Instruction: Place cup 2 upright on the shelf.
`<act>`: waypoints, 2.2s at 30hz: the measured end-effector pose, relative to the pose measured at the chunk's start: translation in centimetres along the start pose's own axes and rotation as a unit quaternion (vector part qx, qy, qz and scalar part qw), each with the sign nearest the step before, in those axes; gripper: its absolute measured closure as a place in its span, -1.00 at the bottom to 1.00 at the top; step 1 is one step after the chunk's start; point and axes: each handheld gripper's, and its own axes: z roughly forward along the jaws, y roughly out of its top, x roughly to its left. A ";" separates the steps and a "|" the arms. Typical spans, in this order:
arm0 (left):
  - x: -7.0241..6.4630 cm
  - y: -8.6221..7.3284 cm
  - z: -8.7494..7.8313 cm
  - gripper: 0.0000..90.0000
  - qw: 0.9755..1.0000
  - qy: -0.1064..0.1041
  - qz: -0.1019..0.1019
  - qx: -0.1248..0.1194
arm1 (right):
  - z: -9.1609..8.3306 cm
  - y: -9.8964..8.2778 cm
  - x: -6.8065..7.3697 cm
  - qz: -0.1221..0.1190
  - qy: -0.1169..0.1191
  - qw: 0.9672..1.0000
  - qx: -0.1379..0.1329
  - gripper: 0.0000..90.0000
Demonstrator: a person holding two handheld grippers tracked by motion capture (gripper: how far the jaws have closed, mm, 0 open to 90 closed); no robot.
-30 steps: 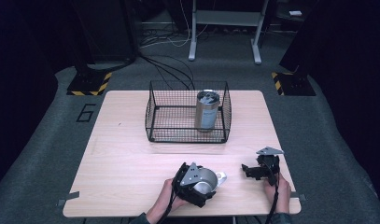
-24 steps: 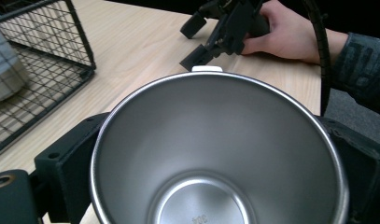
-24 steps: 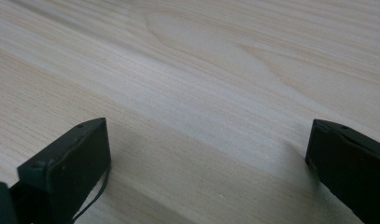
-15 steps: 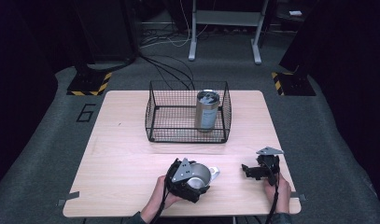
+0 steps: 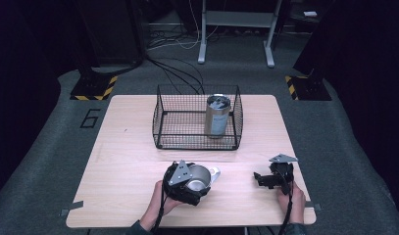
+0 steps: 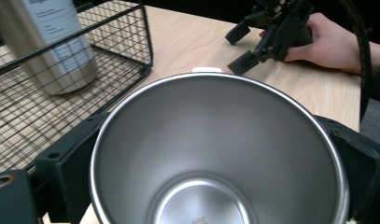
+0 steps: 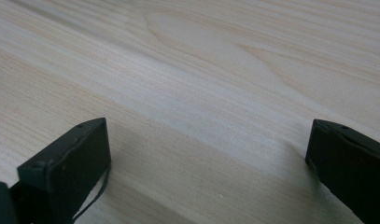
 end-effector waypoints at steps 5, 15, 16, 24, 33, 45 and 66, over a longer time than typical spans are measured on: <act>0.6 -0.1 -0.5 -0.87 1.000 0.009 -0.005 0.000 | 0.0 0.0 0.0 0.000 0.000 1.000 0.000 -1.00; 2.0 -0.3 -1.5 -0.87 0.999 0.031 -0.017 -0.004 | 0.0 0.0 0.0 0.000 0.000 1.000 0.000 -1.00; 2.0 -0.3 -1.6 -0.87 0.999 0.030 -0.024 -0.004 | 0.0 0.0 0.0 0.000 0.000 1.000 0.000 -1.00; 2.9 -0.1 -2.2 -0.87 0.999 0.044 -0.022 -0.005 | 0.0 0.0 0.0 0.000 0.000 1.000 0.000 -1.00; 3.9 0.1 -2.8 -0.87 0.998 0.055 -0.034 -0.015 | 0.0 0.0 0.0 0.000 0.000 1.000 0.000 -1.00; 5.4 0.7 -3.7 -0.87 0.996 0.078 -0.031 -0.016 | 0.0 0.0 0.0 0.000 0.000 1.000 0.000 -1.00; 7.4 1.9 -4.8 -0.87 0.994 0.097 -0.037 -0.022 | 0.0 0.0 0.0 0.000 0.000 1.000 0.000 -1.00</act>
